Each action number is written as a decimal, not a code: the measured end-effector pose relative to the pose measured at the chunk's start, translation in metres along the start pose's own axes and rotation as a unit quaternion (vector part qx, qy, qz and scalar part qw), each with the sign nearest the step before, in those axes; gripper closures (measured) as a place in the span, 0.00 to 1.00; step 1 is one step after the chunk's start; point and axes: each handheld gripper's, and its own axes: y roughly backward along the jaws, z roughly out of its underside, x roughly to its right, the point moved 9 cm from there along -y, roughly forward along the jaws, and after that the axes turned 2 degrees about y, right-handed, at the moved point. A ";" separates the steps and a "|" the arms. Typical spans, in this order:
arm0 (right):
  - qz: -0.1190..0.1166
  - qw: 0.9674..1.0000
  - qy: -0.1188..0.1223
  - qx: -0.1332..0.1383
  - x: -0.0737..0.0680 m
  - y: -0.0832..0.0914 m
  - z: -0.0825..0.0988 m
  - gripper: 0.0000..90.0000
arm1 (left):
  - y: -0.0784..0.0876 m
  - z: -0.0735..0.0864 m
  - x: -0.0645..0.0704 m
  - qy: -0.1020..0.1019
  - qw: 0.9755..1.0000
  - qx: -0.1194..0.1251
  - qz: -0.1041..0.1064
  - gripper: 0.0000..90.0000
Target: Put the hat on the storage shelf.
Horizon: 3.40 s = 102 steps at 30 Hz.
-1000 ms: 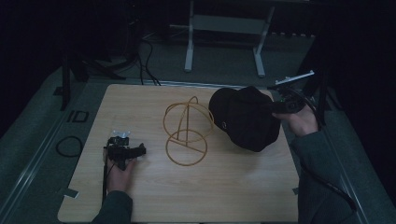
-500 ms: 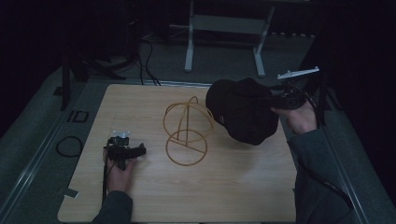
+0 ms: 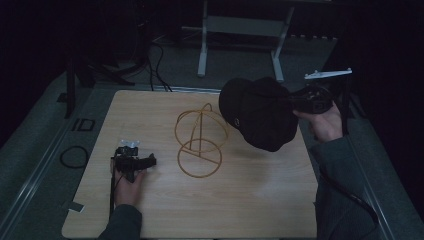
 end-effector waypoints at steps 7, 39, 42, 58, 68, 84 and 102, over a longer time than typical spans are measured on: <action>-0.010 1.000 -0.002 0.013 -0.004 0.004 -0.006 0.94 | 0.000 0.000 0.000 0.000 1.000 0.000 0.000 0.01; -0.067 0.997 0.010 0.036 -0.031 0.015 -0.027 0.94 | 0.000 0.000 0.000 0.000 1.000 0.001 0.000 0.01; -0.070 0.997 0.011 0.037 -0.034 0.015 -0.030 0.94 | 0.000 0.000 0.000 0.000 1.000 0.001 0.000 0.01; -0.090 0.995 0.023 0.045 -0.052 0.016 -0.046 0.94 | 0.000 0.000 0.000 0.000 1.000 0.001 0.000 0.01; -0.103 0.993 0.034 0.038 -0.067 0.005 -0.052 0.94 | 0.000 0.000 0.000 0.000 1.000 0.001 0.000 0.01; -0.114 0.992 0.048 0.025 -0.085 -0.010 -0.062 0.94 | 0.000 0.000 0.000 0.000 1.000 0.001 0.000 0.01; -0.119 0.991 0.058 0.013 -0.096 -0.018 -0.070 0.94 | 0.000 0.000 0.000 0.000 1.000 0.001 0.000 0.01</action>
